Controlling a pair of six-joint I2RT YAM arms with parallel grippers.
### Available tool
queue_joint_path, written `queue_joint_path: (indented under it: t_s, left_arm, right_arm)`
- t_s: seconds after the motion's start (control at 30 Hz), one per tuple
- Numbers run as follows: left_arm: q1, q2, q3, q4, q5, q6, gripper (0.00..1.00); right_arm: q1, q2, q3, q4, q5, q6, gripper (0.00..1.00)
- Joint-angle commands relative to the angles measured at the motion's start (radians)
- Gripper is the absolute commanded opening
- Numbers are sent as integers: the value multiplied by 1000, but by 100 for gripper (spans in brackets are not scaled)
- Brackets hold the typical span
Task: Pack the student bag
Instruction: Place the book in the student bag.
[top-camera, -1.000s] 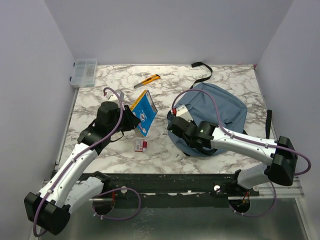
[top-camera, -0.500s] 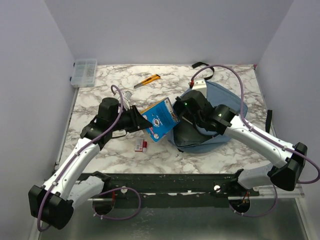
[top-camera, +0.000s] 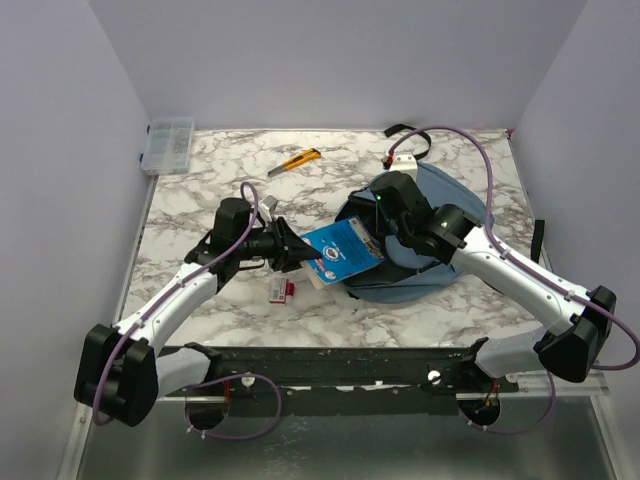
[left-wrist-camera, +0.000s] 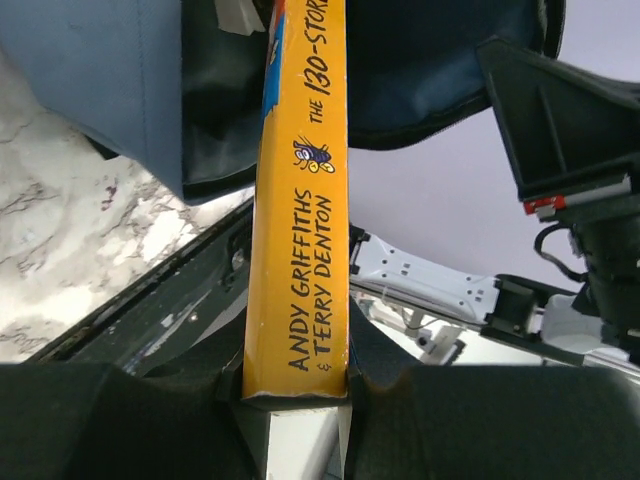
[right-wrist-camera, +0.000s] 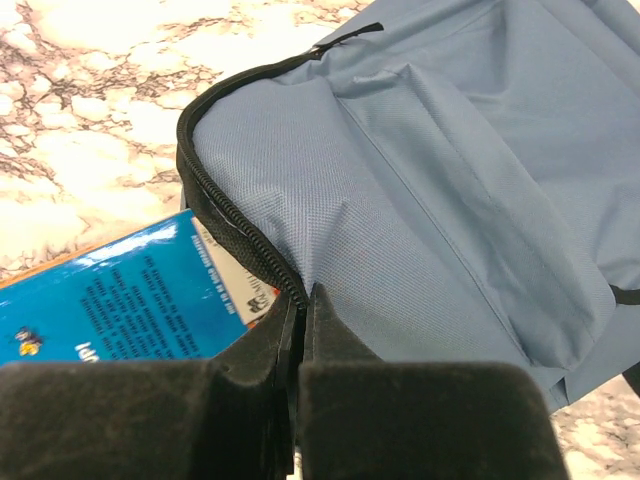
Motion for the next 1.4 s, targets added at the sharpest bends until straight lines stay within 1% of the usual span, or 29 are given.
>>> queue_joint_path:
  t_s: [0.0, 0.07, 0.17, 0.27, 0.3, 0.4, 0.5, 0.57, 0.7, 0.8, 0.87, 0.97, 1.07, 1.13, 1.17, 1.2, 1.27, 1.37]
  left_arm:
    - [-16, 73, -8, 300, 77, -190, 0]
    - [-33, 127, 3, 397, 91, -263, 0]
    - [-84, 208, 56, 424, 75, -289, 0]
    - [-124, 290, 89, 461, 26, -330, 0]
    - [-135, 314, 94, 496, 9, -351, 0]
    - [-173, 398, 108, 685, -40, -431, 0]
    - [-217, 490, 151, 789, -79, -484, 0]
    - [-248, 548, 169, 886, -125, -525, 0]
    - [-303, 626, 182, 999, -298, -548, 0]
    - [-323, 697, 257, 1007, -379, -488, 0]
    - [-332, 747, 295, 1007, -441, -485, 0]
    - [-348, 833, 369, 1006, -499, -465, 0]
    - [-352, 928, 439, 1006, -499, -464, 0]
    - [-354, 961, 460, 1005, -486, -477, 0]
    - [-356, 969, 468, 999, -481, -466, 5]
    - [-355, 967, 470, 977, -479, -452, 14]
    - [-355, 949, 466, 927, -477, -416, 26]
    - [-355, 924, 453, 876, -447, -389, 35]
  right_arm:
    - [1, -28, 27, 87, -53, 19, 1]
    - [1, -28, 29, 86, -53, 16, 0]
    - [1, -30, 42, 74, -48, 19, 1]
    - [1, -42, 47, 78, -57, 19, 1]
    - [1, -47, 50, 79, -63, 20, 1]
    - [1, -55, 50, 79, -76, 19, 1]
    - [1, -60, 47, 76, -75, 14, 1]
    - [1, -68, 39, 79, -73, 13, 1]
    - [1, -75, 30, 79, -73, 18, 1]
    - [1, -74, 34, 69, -77, 17, 1]
    - [1, -72, 37, 56, -73, 15, 1]
    - [1, -75, 38, 45, -64, 15, 1]
    - [1, -77, 38, 45, -67, 16, 1]
    - [1, -77, 45, 38, -73, 17, 1]
    - [1, -77, 46, 35, -72, 17, 1]
    - [1, -79, 43, 33, -67, 18, 1]
    - [1, -88, 26, 44, -64, 18, 1]
    - [1, -87, 9, 41, -56, 15, 1]
